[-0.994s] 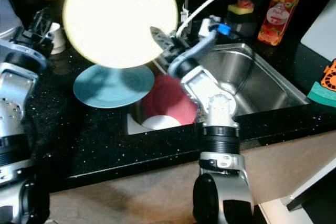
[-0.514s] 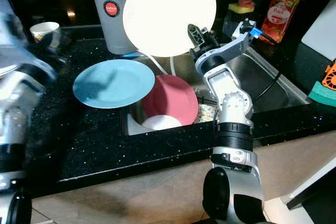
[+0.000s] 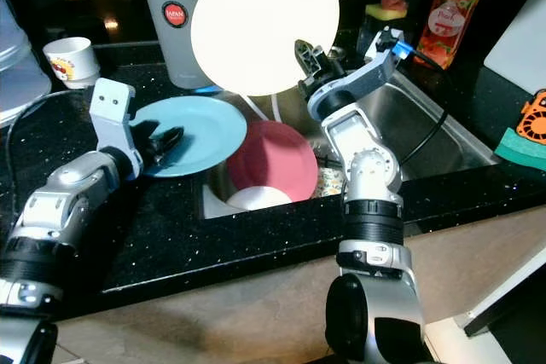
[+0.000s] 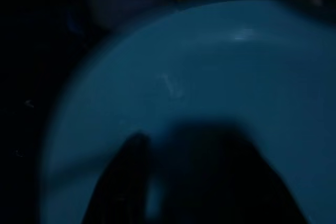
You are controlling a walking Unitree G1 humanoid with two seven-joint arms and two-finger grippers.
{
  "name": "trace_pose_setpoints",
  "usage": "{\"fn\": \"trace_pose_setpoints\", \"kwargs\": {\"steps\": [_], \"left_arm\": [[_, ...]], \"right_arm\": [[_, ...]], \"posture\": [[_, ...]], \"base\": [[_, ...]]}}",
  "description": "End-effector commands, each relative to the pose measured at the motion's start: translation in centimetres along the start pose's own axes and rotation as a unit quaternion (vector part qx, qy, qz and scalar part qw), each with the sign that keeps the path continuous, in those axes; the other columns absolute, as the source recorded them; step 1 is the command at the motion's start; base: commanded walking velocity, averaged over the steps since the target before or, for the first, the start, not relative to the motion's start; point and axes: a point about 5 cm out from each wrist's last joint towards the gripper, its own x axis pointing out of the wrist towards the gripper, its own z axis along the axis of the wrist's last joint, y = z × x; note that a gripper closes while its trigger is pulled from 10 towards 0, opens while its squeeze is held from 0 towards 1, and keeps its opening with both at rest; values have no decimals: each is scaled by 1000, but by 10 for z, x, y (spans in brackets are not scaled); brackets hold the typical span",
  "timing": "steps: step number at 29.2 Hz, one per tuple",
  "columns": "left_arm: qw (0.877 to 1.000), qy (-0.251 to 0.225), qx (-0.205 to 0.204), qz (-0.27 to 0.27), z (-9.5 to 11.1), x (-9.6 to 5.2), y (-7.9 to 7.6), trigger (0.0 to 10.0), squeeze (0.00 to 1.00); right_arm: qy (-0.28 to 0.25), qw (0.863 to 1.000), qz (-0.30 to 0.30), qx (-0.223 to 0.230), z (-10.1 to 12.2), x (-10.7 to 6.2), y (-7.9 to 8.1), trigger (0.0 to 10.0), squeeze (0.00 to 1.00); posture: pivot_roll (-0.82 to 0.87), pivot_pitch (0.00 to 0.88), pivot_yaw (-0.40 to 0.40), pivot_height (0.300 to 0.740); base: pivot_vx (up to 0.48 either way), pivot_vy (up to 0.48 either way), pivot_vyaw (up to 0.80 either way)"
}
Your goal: Kitchen organization
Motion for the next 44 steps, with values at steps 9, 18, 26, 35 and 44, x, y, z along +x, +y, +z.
{"fn": "trace_pose_setpoints", "kwargs": {"steps": [9,18,26,35,44], "left_arm": [[990,100,-60,79,-7,-10,35,10000,0],[985,114,40,127,23,-30,57,10000,0],[978,108,75,160,38,-41,70,10000,0],[977,33,105,182,60,-43,71,10000,0],[982,-105,76,139,92,-42,52,10000,0]], "right_arm": [[-11,1000,19,-11,7,3,8,0,0],[-14,1000,20,-3,10,5,9,0,0],[-17,1000,19,-4,10,7,8,0,0],[-14,990,-9,-139,15,7,0,0,0],[-3,950,-53,-309,14,5,-13,0,0]], "posture": [[28,123,18,740],[36,126,12,740],[41,125,9,740],[37,128,8,740],[32,129,10,740]], "base": [[0,0,0],[0,0,0],[0,0,0],[0,0,0],[0,0,0]]}}
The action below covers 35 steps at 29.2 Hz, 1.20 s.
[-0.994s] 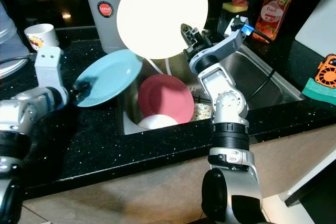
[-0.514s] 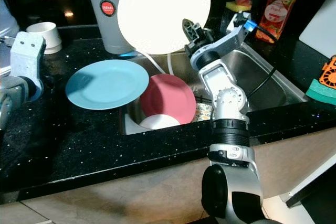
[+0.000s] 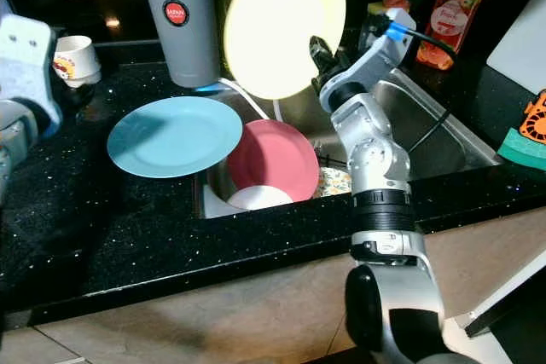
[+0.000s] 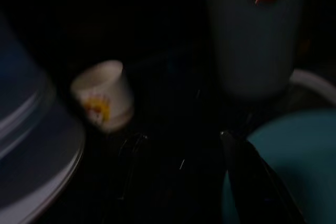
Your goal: Kitchen organization
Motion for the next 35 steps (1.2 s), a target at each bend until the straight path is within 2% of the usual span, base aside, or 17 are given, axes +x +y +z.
{"fn": "trace_pose_setpoints", "kwargs": {"steps": [1,2,4,9,12,15,22,27,30,31,32,34,35], "left_arm": [[1000,-24,-8,0,9,-1,0,10000,0],[1000,-29,-6,-5,10,-1,-1,10000,0],[999,-33,0,-10,11,-1,-3,10000,0],[999,-37,-2,-14,11,-1,-5,10000,0],[999,-40,-2,-17,12,-2,-5,10000,0],[999,-51,-4,-17,14,-2,-6,10000,0],[998,-55,-6,-19,14,-1,-6,10000,0],[998,-58,-6,-19,15,-1,-6,10000,0],[997,-75,-14,-26,19,-1,-7,10000,0],[994,-89,-32,-60,23,-2,-16,10000,0],[994,-89,-32,-60,23,-2,-16,10000,0],[978,-106,-62,-166,25,-10,-43,10000,0],[978,-106,-62,-166,25,-10,-43,10000,0]], "right_arm": [[4,999,-6,-34,-4,-2,-3,0,0],[13,998,2,-68,-9,-4,-1,0,0],[22,995,12,-91,-14,-5,2,0,0],[38,991,33,-123,-22,-7,8,0,0],[63,989,65,-117,-31,-9,17,0,0],[87,987,111,-77,-40,-11,34,0,0],[89,986,131,-47,-39,-11,43,0,0],[79,988,128,-39,-35,-10,43,0,0],[63,990,109,-59,-29,-9,35,0,0],[49,991,79,-97,-25,-7,25,0,0],[49,991,79,-97,-25,-7,25,0,0],[42,983,49,-173,-24,-7,10,0,0],[42,983,49,-173,-24,-7,10,0,0]], "posture": [[32,129,10,740],[33,130,10,740],[33,130,10,740],[33,130,11,740],[34,130,12,740],[36,128,12,740],[36,127,12,740],[37,119,12,740],[37,117,11,740],[39,114,10,740],[39,114,10,740],[35,110,13,740],[35,110,13,740]], "base": [[0,0,0],[0,0,0],[0,0,0],[0,0,0],[0,0,0],[0,0,0],[0,0,0],[0,0,0],[0,0,0],[0,0,0],[0,0,0],[0,0,0],[0,0,0]]}}
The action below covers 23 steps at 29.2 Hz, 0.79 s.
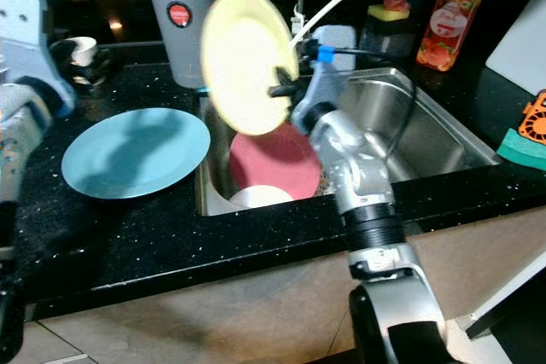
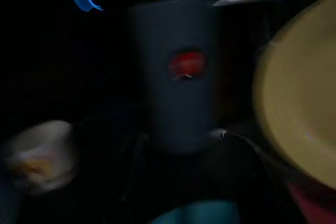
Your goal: Kitchen organization
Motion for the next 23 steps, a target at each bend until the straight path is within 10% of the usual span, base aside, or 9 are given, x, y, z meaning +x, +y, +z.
{"fn": "trace_pose_setpoints", "kwargs": {"steps": [1,16,18,19,23], "left_arm": [[996,11,-25,-86,-7,-3,-25,10000,0],[951,167,-55,-253,-40,-30,-60,10000,0],[948,175,-52,-260,-41,-30,-62,10000,0],[947,179,-47,-262,-42,-30,-63,10000,0],[948,182,-34,-258,-45,-28,-63,10000,0]], "right_arm": [[3,998,-9,-55,-5,-1,-4,0,0],[123,982,39,-138,-58,-5,-7,0,0],[143,978,53,-139,-65,-4,-5,1961,0],[150,976,57,-143,-68,-3,-3,10000,0],[161,973,59,-156,-72,-2,-1,10000,0]], "posture": [[34,108,15,740],[38,113,14,740],[38,115,15,740],[37,117,15,740],[38,119,15,740]], "base": [[0,0,0],[0,0,0],[0,0,0],[0,0,0],[0,0,0]]}}
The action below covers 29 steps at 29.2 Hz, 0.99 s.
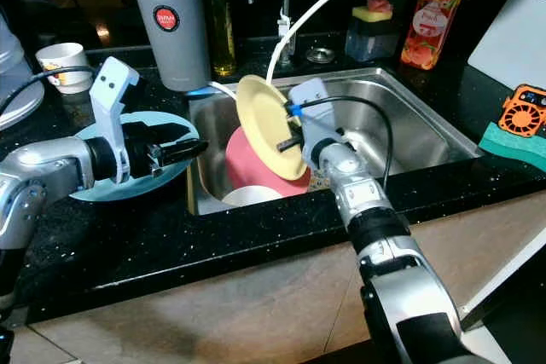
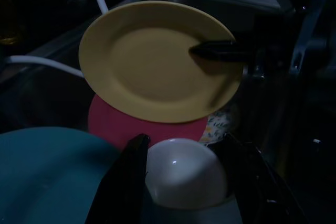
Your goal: Kitchen organization
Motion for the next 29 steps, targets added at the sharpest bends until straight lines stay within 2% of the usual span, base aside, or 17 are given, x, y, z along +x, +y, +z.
{"fn": "trace_pose_setpoints", "kwargs": {"steps": [1,11,12,13,14,18,19,20,21,22,25,26,29], "left_arm": [[1000,12,17,8,-2,0,3,10000,0],[999,18,25,16,-1,2,4,10000,0],[999,18,26,17,-2,2,4,10000,0],[999,19,25,17,-2,2,4,10000,0],[999,20,25,17,-3,2,4,10000,0],[999,19,25,23,-3,3,5,10000,0],[999,14,28,31,-2,3,7,10000,0],[998,0,34,51,1,3,10,10000,0],[995,-24,40,84,8,2,16,10000,0],[994,-34,41,97,11,1,19,10000,0],[988,-55,35,139,20,-3,28,10000,0],[988,-55,35,139,20,-3,28,10000,0],[969,-83,37,229,31,-15,46,10000,0]], "right_arm": [[-6,1000,3,-14,4,3,3,10000,0],[9,999,0,-33,7,9,2,10000,0],[11,999,-7,-41,8,10,0,10000,212],[12,999,-10,-45,8,10,-1,10000,792],[13,999,-12,-47,8,10,-2,10000,1000],[10,998,-26,-53,10,10,-6,10000,1000],[3,998,-37,-55,13,10,-8,10000,106],[-21,997,-61,-52,21,9,-14,10000,0],[-66,993,-96,-27,36,8,-24,10000,0],[-84,991,-108,-11,42,7,-28,10000,0],[-118,985,-120,36,55,5,-36,10000,0],[-118,985,-120,36,55,5,-36,10000,0],[-157,975,-103,122,69,5,-38,10000,0]], "posture": [[40,120,14,740],[42,128,3,740],[41,129,3,740],[41,129,3,740],[41,128,3,740],[40,124,2,740],[40,122,1,740],[40,119,0,740],[40,118,-1,740],[38,115,-2,740],[36,113,-3,740],[36,113,-3,740],[33,108,-4,740]], "base": [[0,0,0],[0,0,0],[0,0,0],[0,0,0],[0,0,0],[0,0,0],[0,0,0],[0,0,0],[0,0,0],[0,0,0],[0,0,0],[0,0,0],[0,0,0]]}}
